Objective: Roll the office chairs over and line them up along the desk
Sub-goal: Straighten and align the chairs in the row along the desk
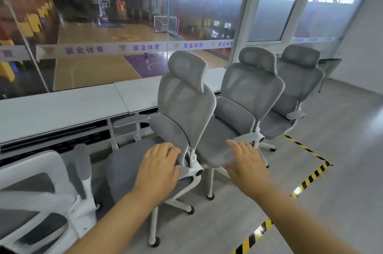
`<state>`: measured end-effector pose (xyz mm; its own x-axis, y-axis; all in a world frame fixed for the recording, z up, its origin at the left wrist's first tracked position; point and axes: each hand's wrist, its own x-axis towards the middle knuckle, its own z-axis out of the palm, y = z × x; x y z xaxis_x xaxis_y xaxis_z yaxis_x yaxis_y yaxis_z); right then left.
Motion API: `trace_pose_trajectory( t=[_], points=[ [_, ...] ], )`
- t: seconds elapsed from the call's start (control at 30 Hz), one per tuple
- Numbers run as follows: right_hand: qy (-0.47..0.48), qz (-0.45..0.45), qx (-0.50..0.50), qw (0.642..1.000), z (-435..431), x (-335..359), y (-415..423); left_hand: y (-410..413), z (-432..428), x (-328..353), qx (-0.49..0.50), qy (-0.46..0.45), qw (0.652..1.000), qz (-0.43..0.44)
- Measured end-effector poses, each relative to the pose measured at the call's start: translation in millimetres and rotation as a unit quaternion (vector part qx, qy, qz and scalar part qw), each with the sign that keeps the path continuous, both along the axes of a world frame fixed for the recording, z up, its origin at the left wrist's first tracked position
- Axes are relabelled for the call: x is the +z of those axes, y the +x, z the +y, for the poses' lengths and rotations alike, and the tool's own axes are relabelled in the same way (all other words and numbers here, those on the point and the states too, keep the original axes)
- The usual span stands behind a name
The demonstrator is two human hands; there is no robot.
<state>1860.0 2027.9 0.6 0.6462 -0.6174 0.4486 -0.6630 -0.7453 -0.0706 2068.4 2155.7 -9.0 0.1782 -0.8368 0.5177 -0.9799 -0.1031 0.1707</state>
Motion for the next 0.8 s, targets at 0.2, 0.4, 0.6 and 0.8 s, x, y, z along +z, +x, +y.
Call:
trace_pose_trajectory(
  t=[0.2, 0.4, 0.6, 0.8],
  points=[
    [0.025, 0.0, -0.01, 1.0, -70.3, -13.2, -22.0, -17.2, -99.6, -3.8, -0.018, 0.0, 1.0, -0.006],
    [0.022, 0.014, -0.03, 0.999, -176.5, -5.1, -27.8, -13.8, -223.8, 6.0, -0.013, 0.028, 0.999, 0.012],
    [0.038, 0.026, -0.012, 0.999, -280.3, 4.0, -21.1, -0.8, -342.4, 15.6, 0.015, 0.086, 0.995, 0.04],
    [0.058, 0.024, 0.009, 0.998, -351.1, -8.3, -23.4, 2.4, -423.4, 5.8, 0.085, 0.158, 0.982, 0.063]
  ],
)
